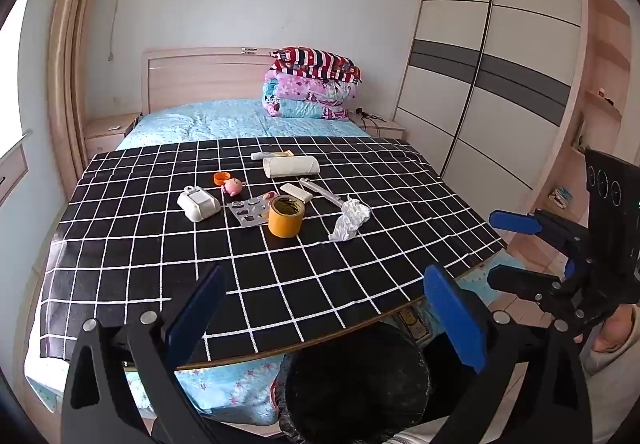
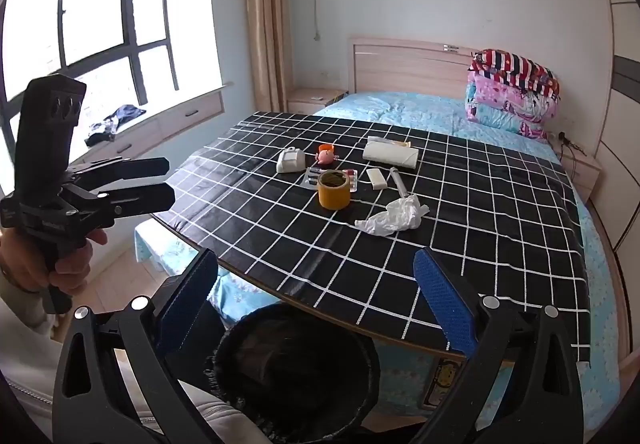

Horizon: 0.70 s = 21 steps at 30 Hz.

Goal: Collect trash

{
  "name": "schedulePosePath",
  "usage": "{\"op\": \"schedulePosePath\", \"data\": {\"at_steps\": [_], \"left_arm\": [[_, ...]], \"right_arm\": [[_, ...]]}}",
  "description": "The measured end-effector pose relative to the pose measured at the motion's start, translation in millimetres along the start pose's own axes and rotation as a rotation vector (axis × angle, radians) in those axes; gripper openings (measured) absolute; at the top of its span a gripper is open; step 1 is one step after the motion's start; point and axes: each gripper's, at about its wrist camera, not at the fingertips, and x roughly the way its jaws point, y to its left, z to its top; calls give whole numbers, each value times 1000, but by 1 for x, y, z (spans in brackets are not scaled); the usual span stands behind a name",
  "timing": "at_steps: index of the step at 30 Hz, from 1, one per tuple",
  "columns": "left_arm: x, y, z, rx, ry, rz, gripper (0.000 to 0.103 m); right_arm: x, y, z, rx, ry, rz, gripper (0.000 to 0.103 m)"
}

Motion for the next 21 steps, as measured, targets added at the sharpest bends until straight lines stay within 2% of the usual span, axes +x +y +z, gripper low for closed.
{"op": "schedulePosePath", "data": {"at_steps": [21], "left_arm": [[1, -1, 2, 10, 3, -7, 95]], "right_arm": [[0, -1, 0, -4, 1, -5, 100]]}}
